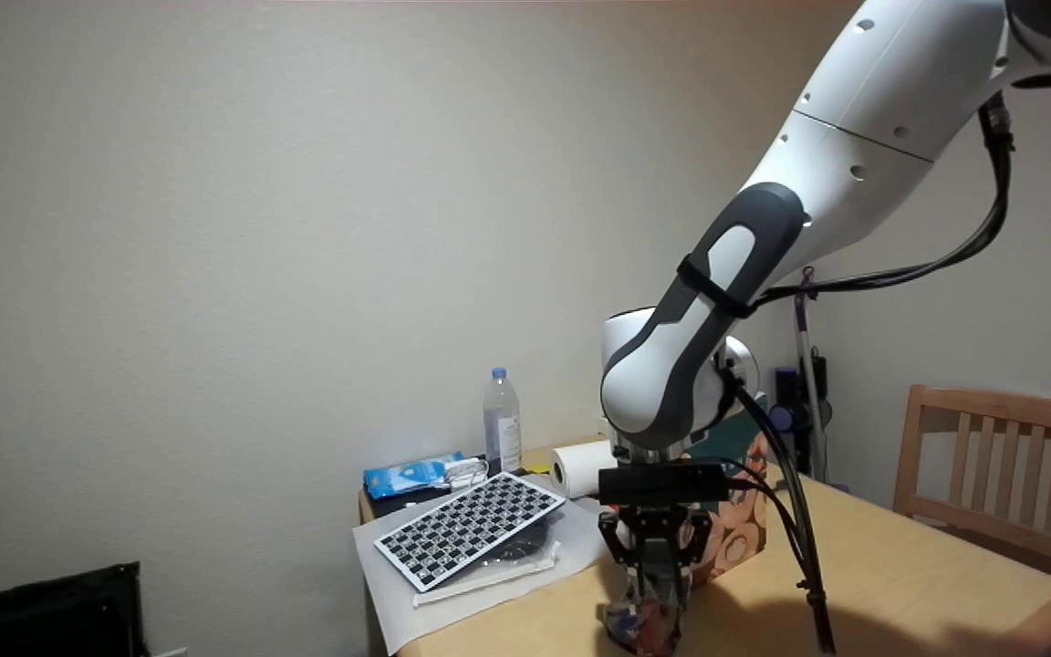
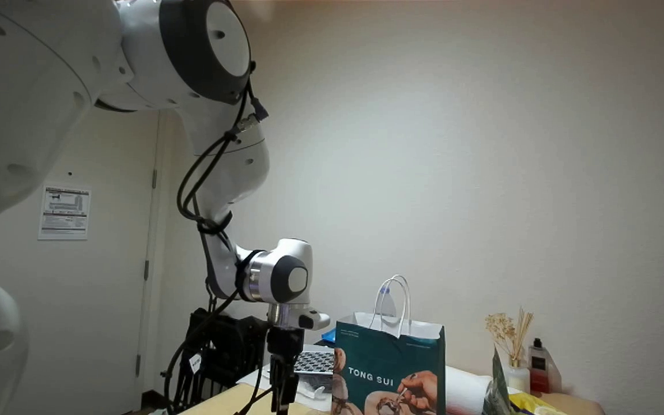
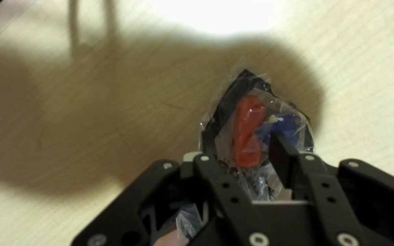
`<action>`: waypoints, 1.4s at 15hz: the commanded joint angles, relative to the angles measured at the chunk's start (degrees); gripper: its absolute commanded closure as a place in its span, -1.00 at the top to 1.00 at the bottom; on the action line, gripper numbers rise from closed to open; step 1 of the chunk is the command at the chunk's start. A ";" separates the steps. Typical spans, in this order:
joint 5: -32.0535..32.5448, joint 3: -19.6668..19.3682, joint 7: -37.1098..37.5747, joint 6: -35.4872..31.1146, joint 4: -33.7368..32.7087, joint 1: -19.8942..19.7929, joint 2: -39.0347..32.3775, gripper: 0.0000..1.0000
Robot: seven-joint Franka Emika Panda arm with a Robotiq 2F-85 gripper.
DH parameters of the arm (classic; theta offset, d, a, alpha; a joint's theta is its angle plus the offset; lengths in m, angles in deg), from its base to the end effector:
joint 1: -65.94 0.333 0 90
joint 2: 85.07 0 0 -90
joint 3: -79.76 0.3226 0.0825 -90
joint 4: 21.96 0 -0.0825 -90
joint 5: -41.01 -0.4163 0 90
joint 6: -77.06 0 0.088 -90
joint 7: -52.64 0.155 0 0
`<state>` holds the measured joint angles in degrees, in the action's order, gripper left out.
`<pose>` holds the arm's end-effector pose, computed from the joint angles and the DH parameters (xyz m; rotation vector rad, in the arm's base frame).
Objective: Put the crumpled paper into the bag
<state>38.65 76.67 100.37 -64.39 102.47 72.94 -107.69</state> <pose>0.5672 0.0381 0.1321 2.8575 -1.1999 -0.1374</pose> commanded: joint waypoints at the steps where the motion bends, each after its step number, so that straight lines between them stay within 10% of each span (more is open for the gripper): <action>1: 0.31 -1.25 3.67 -2.40 -2.10 1.15 -2.03 0.51; 5: 2.90 -4.39 11.64 -6.15 -5.81 3.69 -5.94 1.00; 10: 3.66 -6.92 17.79 -3.15 -9.62 5.48 -10.70 1.00; 11: 3.36 -6.89 18.05 -2.54 -9.91 5.33 -11.34 0.50; 21: 3.88 -7.06 18.42 -3.75 -7.52 6.12 -10.19 -0.74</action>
<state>40.88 70.35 116.79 -67.28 92.73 77.79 -120.49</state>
